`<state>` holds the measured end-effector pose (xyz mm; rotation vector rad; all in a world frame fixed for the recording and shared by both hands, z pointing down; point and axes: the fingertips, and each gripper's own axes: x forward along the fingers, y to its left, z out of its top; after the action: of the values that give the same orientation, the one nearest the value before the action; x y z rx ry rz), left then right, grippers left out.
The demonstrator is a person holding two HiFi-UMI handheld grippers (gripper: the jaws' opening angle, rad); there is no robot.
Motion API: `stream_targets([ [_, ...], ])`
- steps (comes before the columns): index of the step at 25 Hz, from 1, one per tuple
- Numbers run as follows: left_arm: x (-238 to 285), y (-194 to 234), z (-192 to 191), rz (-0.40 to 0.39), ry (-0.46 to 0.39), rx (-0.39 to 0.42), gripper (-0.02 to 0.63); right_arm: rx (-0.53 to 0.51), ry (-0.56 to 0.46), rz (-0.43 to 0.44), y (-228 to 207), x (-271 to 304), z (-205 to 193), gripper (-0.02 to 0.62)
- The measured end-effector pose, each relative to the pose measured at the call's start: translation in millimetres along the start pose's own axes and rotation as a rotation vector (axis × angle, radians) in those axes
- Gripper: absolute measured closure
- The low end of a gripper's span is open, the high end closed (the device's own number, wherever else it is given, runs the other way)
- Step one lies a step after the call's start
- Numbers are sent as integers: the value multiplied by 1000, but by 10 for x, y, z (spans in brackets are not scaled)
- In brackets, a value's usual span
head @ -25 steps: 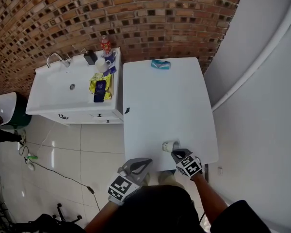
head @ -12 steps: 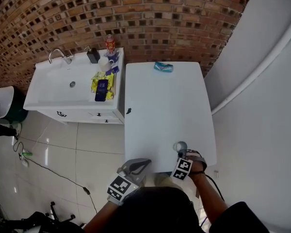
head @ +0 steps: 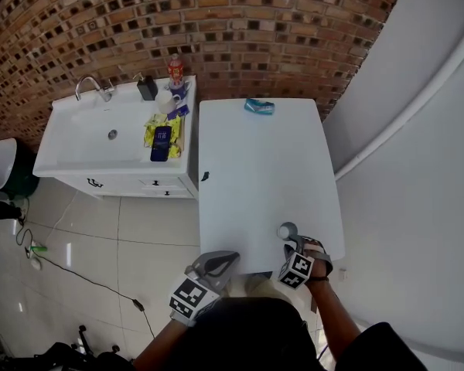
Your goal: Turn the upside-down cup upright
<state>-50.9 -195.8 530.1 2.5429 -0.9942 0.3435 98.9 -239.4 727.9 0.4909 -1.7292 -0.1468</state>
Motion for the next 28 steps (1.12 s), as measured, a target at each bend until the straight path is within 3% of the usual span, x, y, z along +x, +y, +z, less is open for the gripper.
stream_targets([
  [5,-51,-64,12,-80,-11,-6,591,464,-287,-65,-205,-747,309,496],
  [6,-54,-77,11,-98,-16,2,591,553,-348,-83,-237,-905,355,520],
  [8,-68,-128,16,-140,-15,19,591,690,-450,-119,-265,-1181,434,603],
  [10,-110,-200,-3,-181,-9,52,591,767,-521,-142,-244,-1400,523,603],
  [17,-328,-586,-71,-163,-34,106,591,772,-682,-175,46,-2089,684,603],
  [28,-495,-2126,-507,-108,-80,101,591,681,-830,-131,1068,-3085,22,603],
])
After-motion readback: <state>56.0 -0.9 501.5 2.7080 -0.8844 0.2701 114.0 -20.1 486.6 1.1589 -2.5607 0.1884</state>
